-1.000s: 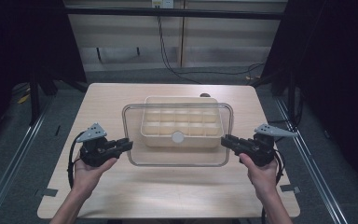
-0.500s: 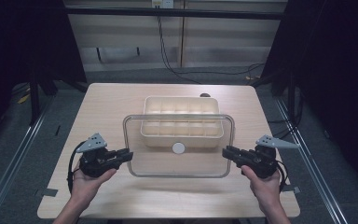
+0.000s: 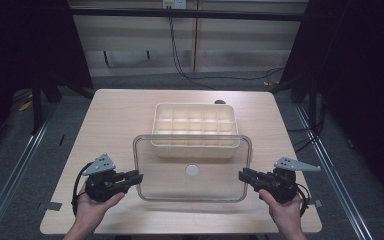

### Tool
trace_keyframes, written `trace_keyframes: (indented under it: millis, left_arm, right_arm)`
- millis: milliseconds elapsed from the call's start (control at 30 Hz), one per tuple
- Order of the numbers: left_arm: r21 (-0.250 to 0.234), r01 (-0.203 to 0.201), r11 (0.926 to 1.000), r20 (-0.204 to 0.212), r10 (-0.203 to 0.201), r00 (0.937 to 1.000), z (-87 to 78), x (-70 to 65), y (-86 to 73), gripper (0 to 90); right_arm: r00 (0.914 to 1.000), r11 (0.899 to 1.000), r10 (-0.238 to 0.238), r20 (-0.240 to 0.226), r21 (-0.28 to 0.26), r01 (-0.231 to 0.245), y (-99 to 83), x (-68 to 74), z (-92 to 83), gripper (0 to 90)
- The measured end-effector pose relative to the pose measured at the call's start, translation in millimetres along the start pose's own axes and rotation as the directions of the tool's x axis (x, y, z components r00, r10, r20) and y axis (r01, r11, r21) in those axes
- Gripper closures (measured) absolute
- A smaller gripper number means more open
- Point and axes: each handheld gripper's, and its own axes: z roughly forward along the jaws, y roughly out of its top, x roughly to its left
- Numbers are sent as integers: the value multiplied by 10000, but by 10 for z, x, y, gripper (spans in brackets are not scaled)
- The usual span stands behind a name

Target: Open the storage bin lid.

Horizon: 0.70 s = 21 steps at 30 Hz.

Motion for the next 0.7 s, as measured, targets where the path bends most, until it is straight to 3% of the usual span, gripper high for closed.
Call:
trace_keyframes:
  millis: [333,500,700]
  left_arm:
    - [592,103,9982,80,-108,9999,98,10,-205,755]
    - [935,79,9956,60,-85,9999,144,13,-262,747]
    - [948,134,9954,192,-153,9997,149,53,-274,745]
  right_arm:
    - [9999,9993,3,107,361,-7,-155,-14,35,717]
    - [9990,9978,-296,340,601,276,-167,-4,93,707]
    - [9993,9951,-137,354,983,102,-244,-44,157,701]
